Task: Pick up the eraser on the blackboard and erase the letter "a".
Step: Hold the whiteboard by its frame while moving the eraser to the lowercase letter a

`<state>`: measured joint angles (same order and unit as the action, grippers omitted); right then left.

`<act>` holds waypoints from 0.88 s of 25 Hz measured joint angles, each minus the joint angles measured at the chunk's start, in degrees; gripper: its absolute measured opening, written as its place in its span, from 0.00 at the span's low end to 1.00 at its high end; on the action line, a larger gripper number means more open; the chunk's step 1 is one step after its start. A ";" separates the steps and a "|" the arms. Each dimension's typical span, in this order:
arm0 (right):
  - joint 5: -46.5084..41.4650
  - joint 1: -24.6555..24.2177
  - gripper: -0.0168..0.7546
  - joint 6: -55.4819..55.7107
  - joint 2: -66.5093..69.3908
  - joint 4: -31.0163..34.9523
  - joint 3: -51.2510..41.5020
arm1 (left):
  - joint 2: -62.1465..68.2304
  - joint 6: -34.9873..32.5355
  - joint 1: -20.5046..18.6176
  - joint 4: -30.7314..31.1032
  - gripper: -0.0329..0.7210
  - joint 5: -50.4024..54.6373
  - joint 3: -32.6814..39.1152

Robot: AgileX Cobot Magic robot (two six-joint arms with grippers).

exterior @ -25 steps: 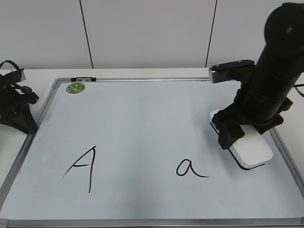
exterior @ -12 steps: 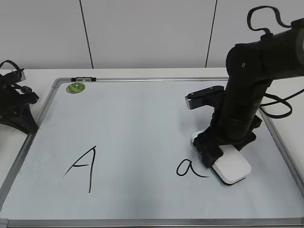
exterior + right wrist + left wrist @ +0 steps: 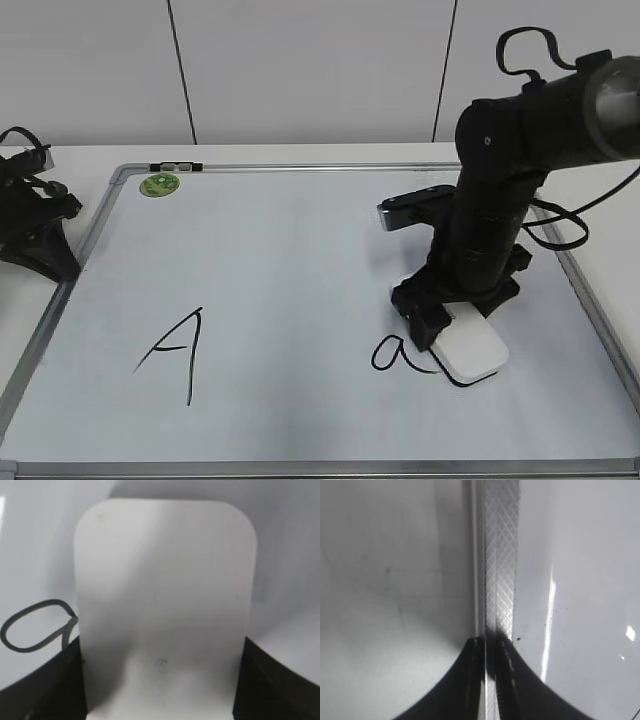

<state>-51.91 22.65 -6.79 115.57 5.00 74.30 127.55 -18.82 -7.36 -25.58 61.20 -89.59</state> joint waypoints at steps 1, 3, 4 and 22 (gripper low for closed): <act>-0.26 0.05 0.70 0.00 0.21 0.00 0.66 | 0.00 0.00 0.00 0.00 0.11 0.00 0.00; -0.69 0.54 0.70 -0.04 0.80 0.00 1.53 | 0.00 0.00 0.00 0.00 0.11 0.00 0.00; -0.97 0.83 0.70 -0.04 1.17 -0.29 1.85 | 0.00 0.00 0.00 0.00 0.11 0.00 0.00; -2.02 13.12 0.70 -2.61 3.66 -0.10 5.67 | 0.00 0.00 0.00 0.00 0.11 0.00 0.00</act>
<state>-53.92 35.76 -9.40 119.23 4.89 79.97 127.55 -18.82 -7.36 -25.58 61.20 -89.59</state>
